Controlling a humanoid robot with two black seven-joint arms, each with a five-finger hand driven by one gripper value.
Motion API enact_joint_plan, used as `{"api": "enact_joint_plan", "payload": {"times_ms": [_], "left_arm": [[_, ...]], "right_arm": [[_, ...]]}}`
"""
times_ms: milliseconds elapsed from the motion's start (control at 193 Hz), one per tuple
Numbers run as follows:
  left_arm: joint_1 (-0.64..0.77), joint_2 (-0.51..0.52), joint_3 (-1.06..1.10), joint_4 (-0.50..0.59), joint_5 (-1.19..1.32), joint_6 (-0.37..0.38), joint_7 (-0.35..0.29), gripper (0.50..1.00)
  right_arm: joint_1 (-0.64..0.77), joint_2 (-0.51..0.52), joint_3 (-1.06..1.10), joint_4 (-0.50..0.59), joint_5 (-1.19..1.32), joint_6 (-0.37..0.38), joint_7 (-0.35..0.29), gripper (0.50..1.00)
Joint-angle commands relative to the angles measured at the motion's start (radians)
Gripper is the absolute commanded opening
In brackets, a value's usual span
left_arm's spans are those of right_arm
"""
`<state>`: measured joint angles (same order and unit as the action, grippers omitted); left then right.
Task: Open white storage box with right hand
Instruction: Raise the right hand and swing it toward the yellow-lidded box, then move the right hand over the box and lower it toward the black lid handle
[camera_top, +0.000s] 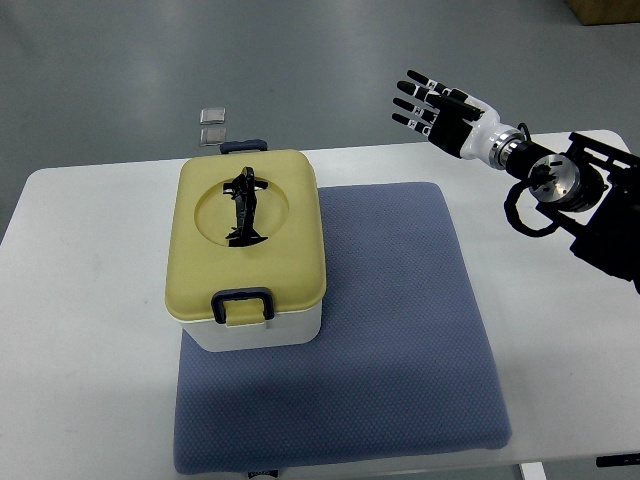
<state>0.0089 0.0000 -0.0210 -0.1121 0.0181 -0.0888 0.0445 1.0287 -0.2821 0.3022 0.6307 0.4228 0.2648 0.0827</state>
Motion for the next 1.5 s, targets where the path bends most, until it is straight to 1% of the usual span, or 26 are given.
{"api": "enact_joint_plan", "payload": {"times_ms": [0, 114, 327, 467, 804, 918, 1068, 1141, 1214, 1338, 1432, 1494], "left_arm": [[0.002, 0.000, -0.001, -0.001, 0.000, 0.001, 0.000, 1.000], [0.005, 0.000, -0.004, -0.001, -0.004, 0.001, 0.000, 1.000], [0.000, 0.000, -0.001, 0.000, -0.004, 0.001, 0.000, 1.000], [-0.009, 0.000, 0.001, 0.000, -0.004, 0.001, 0.000, 1.000], [-0.009, 0.000, -0.004, -0.001, -0.004, 0.001, 0.000, 1.000], [-0.009, 0.000, -0.004, 0.002, -0.004, 0.001, 0.000, 1.000], [-0.009, 0.000, -0.004, -0.001, -0.004, 0.001, 0.000, 1.000], [-0.009, 0.000, -0.004, -0.001, -0.004, 0.001, 0.000, 1.000], [-0.009, 0.000, -0.004, -0.001, -0.004, 0.001, 0.000, 1.000], [-0.009, 0.000, -0.004, -0.001, -0.004, 0.001, 0.000, 1.000], [-0.009, 0.000, -0.004, -0.001, -0.004, 0.001, 0.000, 1.000], [-0.009, 0.000, -0.004, -0.001, -0.004, 0.001, 0.000, 1.000]], "right_arm": [[0.002, 0.001, -0.001, 0.001, -0.001, -0.002, 0.000, 0.926], [0.005, 0.001, -0.001, 0.000, -0.001, -0.019, 0.002, 0.926], [0.013, 0.001, -0.001, 0.004, -0.007, -0.018, 0.003, 0.924], [0.017, -0.003, 0.000, 0.006, -0.079, -0.018, 0.008, 0.924], [0.071, 0.003, -0.001, 0.006, -0.372, -0.009, 0.095, 0.921], [0.105, 0.000, -0.001, 0.006, -0.467, -0.006, 0.114, 0.921], [0.154, -0.002, -0.011, 0.007, -0.633, 0.028, 0.154, 0.921], [0.172, -0.006, -0.017, 0.007, -0.699, 0.033, 0.163, 0.921], [0.194, -0.012, -0.018, 0.007, -0.783, 0.054, 0.177, 0.921], [0.225, -0.046, -0.018, 0.018, -0.917, 0.091, 0.207, 0.921], [0.252, -0.057, -0.020, 0.037, -1.035, 0.117, 0.233, 0.921], [0.269, -0.057, -0.020, 0.041, -1.124, 0.129, 0.265, 0.921]]}}
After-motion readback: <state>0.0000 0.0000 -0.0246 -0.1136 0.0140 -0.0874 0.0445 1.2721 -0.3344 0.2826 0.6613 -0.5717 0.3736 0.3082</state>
